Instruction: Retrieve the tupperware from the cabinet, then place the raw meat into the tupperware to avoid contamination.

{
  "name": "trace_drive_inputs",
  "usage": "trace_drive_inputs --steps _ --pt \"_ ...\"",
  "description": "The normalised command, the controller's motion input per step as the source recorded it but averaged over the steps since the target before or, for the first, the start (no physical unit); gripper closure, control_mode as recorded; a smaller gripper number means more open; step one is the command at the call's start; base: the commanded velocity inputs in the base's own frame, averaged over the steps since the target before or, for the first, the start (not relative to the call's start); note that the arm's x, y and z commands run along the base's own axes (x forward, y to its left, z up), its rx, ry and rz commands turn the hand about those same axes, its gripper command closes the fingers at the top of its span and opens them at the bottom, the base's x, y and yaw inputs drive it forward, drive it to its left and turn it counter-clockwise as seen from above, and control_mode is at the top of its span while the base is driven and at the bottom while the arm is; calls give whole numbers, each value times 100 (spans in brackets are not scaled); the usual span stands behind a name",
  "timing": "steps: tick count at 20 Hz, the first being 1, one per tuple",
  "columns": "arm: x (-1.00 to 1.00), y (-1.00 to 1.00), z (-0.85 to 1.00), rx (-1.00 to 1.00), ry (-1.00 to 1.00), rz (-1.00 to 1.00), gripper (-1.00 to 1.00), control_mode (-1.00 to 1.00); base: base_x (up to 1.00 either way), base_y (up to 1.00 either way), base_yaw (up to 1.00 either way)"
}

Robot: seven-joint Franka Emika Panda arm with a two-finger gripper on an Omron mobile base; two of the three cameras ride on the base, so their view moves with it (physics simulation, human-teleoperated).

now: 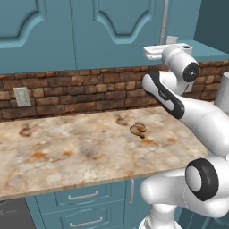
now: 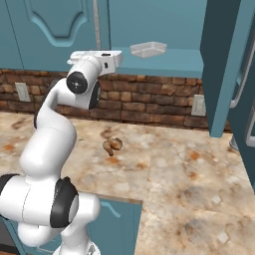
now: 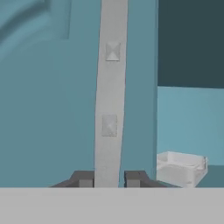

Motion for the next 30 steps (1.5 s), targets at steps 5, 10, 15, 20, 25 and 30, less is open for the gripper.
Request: trace_drive_inputs --steps 5,10,15,20,25,30 --pt "-19 0 -1 -2 6 0 100 -100 0 0 0" --pt "-25 0 -1 -2 9 0 100 -100 0 0 0" --pt "-37 0 -2 -3 12 0 100 -100 0 0 0" --pt "-42 0 -7 -3 11 0 100 -100 0 0 0" --pt "-50 0 -14 -1 1 0 100 -100 0 0 0" --pt "-56 1 -12 0 0 0 100 -100 0 0 0"
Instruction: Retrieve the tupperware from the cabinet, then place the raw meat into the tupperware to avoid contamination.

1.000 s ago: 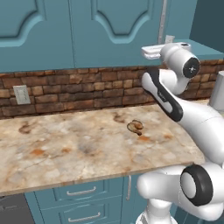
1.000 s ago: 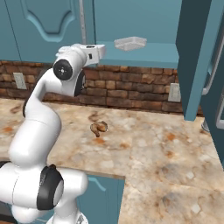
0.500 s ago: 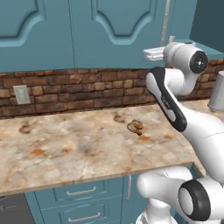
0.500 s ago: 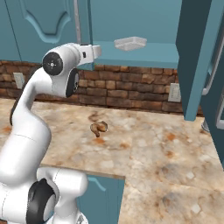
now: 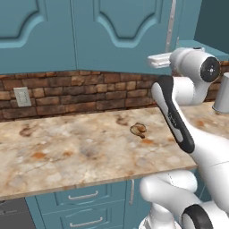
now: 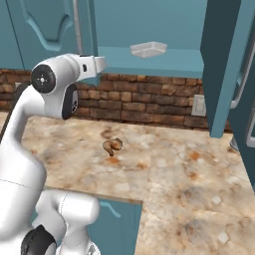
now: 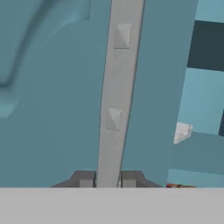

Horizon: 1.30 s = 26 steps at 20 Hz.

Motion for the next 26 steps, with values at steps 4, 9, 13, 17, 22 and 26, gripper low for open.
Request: trace_drive_inputs --steps 4,9,13,17,22,26 --pt "-57 9 -7 0 1 0 100 -100 0 0 0" --pt "-50 17 -7 0 12 -1 100 -100 0 0 0" --pt "-41 23 -6 0 18 -1 100 -100 0 0 0" --pt "-39 25 -5 -1 18 0 100 -100 0 0 0" --pt "-50 -3 0 0 0 -2 100 -100 0 0 0" --pt "-54 -25 1 0 -3 1 100 -100 0 0 0"
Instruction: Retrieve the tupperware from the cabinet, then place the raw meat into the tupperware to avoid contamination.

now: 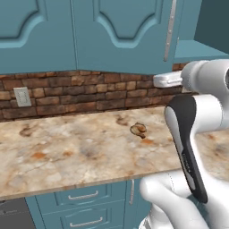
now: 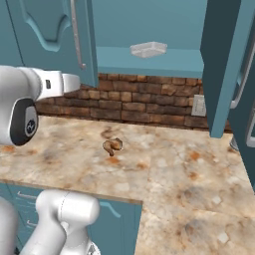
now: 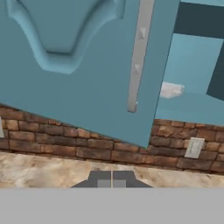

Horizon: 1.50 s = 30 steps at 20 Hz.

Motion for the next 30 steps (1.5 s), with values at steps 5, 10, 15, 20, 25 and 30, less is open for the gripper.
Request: trace_drive_inputs --steps 5,10,15,20,25,30 --pt "-44 -33 4 0 -2 3 100 -100 0 0 0" --pt "-19 -30 5 0 0 0 -100 -100 0 0 0" --pt "-2 -22 20 -1 -7 0 -100 -100 0 0 0" --pt "0 -32 3 -14 -5 2 -100 -100 0 0 0" --pt "0 -33 0 -21 -5 5 -100 -100 0 0 0" --pt "2 -27 0 -26 -7 8 -100 -100 0 0 0"
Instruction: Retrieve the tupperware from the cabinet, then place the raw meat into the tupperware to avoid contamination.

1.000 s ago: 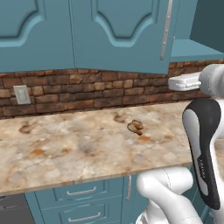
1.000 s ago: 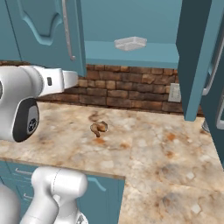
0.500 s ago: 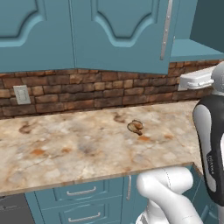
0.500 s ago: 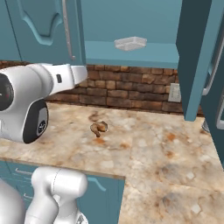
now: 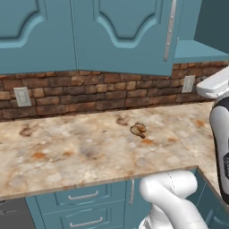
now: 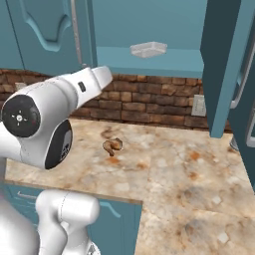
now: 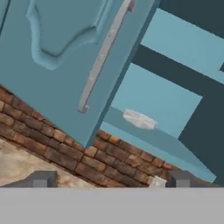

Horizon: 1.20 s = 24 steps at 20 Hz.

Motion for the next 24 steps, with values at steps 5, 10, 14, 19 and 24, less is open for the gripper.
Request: trace_drive_inputs --steps 5,10,14,19,24 --pt "8 -22 -6 -30 -15 13 -100 -100 0 0 0" --pt "22 -10 -23 -34 -17 13 -100 -100 0 0 0" --pt "21 0 -12 -38 -14 9 -100 -100 0 0 0" --pt "13 -3 -1 -39 -12 6 -100 -100 0 0 0" --pt "5 -8 11 -24 -8 6 -100 -100 0 0 0"
